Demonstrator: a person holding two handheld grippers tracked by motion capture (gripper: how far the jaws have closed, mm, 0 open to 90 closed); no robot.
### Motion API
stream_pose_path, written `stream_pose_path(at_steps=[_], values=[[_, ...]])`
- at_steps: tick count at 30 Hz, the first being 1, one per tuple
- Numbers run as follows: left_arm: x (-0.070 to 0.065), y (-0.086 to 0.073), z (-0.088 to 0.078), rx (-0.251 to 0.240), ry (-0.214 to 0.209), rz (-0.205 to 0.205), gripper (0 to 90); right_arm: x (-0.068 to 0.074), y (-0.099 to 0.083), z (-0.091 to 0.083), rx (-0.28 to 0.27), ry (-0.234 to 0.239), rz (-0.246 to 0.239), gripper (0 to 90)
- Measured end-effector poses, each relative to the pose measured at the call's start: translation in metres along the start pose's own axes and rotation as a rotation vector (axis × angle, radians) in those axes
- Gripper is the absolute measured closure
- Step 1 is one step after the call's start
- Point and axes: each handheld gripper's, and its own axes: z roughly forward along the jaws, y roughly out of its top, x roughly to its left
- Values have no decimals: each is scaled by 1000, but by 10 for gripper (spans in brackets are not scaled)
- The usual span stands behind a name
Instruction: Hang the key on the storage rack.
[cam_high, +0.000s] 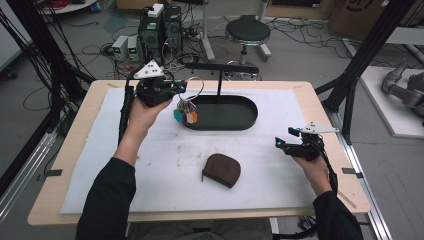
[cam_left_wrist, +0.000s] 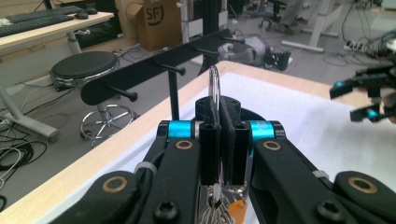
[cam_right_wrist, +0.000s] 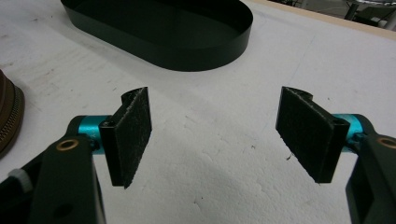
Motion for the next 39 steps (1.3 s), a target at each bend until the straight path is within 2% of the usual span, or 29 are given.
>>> stream_pose_path(at_steps=[13,18,26,39], values=[[14,-1,23,2,40,-33,863,0,0,1,1,1,-6,274],[19,-4,27,-2,60,-48,863,1,0,1,2,0,-7,274],[31,-12,33,-11,86,-97,863,0,0,1,0,-2,-8,275],[41,-18,44,8,122,-127,862,0,0,2,1,-2,-4,276]])
